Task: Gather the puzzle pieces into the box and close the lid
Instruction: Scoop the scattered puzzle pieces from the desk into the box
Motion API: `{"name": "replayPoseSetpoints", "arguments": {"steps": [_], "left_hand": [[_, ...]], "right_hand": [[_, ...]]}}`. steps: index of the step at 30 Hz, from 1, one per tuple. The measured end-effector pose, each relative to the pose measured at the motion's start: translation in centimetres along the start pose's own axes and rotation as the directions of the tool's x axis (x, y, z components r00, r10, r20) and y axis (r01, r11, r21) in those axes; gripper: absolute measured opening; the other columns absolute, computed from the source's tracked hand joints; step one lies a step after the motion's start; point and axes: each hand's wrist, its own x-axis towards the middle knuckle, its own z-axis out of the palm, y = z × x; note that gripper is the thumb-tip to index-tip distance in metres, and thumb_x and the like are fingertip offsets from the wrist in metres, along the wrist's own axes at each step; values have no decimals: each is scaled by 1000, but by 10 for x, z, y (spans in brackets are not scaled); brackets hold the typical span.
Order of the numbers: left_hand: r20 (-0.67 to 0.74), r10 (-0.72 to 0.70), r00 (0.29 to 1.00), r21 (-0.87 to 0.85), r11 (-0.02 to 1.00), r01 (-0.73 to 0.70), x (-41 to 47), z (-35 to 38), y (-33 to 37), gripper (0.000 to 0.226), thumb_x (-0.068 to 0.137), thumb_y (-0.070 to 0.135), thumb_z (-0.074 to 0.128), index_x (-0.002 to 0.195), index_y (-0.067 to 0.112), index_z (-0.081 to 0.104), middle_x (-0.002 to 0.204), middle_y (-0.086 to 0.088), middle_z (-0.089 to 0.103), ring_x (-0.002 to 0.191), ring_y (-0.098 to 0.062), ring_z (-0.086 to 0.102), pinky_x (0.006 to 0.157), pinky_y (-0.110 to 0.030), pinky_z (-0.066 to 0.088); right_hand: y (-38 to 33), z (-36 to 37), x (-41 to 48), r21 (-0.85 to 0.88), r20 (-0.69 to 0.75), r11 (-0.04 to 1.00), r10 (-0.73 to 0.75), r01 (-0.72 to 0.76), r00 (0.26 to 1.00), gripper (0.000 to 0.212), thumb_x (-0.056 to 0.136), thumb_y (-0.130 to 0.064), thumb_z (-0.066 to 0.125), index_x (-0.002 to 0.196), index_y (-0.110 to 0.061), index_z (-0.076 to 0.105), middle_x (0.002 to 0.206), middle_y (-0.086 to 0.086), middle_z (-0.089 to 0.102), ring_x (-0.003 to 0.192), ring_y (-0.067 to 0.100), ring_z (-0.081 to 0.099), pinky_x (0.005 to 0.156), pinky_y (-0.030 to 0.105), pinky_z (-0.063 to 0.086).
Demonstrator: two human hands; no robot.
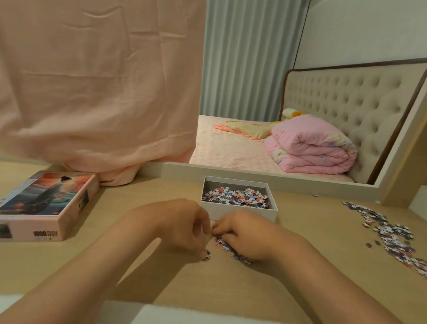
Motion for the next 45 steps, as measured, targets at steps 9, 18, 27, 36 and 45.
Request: {"name": "replayPoseSetpoints", "arguments": {"steps": [9, 18, 27, 36, 45], "left_hand": [[-137, 99, 986, -32, 994, -104, 10, 21, 5, 48, 83, 45, 73, 126, 26, 64, 105, 5, 56, 84, -10, 50, 74, -24, 38], [-192, 196, 962, -100, 971, -218, 25, 30, 18, 32, 87, 30, 71, 119, 26, 70, 93, 11, 57, 80, -5, 53, 74, -18, 39], [-136, 193, 972, -54, 978, -202, 28, 35, 19, 37, 88, 36, 65, 124, 33, 65, 105, 4, 50, 87, -6, 48, 80, -23, 37], [-65, 112, 992, -83, 990, -117, 22, 22, 21, 55, 84, 50, 68, 134, 30, 56, 114, 9, 53, 98, -9, 55, 89, -24, 44], [-100, 170, 980, -37, 984, -175, 21, 29, 33, 52, 80, 53, 72, 126, 29, 64, 107, 6, 53, 85, -8, 54, 67, -14, 39]], "right_hand": [[25, -7, -32, 72, -34, 981, 184, -181, 982, 44, 88, -37, 69, 128, -22, 63, 128, -8, 59, 98, 6, 55, 93, 28, 46], [26, 0, -28, 106, -36, 984, 151, -146, 988, 31, 88, -40, 70, 116, -26, 72, 93, -2, 65, 89, 17, 61, 83, 35, 50], [26, 0, -34, 155, -10, 972, 179, -176, 984, 46, 84, -42, 76, 126, -27, 66, 98, -10, 60, 93, 13, 60, 85, 29, 49], [37, -4, -42, 316, -14, 921, 244, -228, 970, 46, 77, -28, 85, 120, -22, 69, 86, -13, 67, 73, -1, 60, 78, 18, 49], [26, 0, -39, 252, -40, 934, 271, -253, 962, 39, 81, -37, 79, 117, -26, 70, 98, -7, 68, 89, 10, 63, 82, 26, 51]]}}
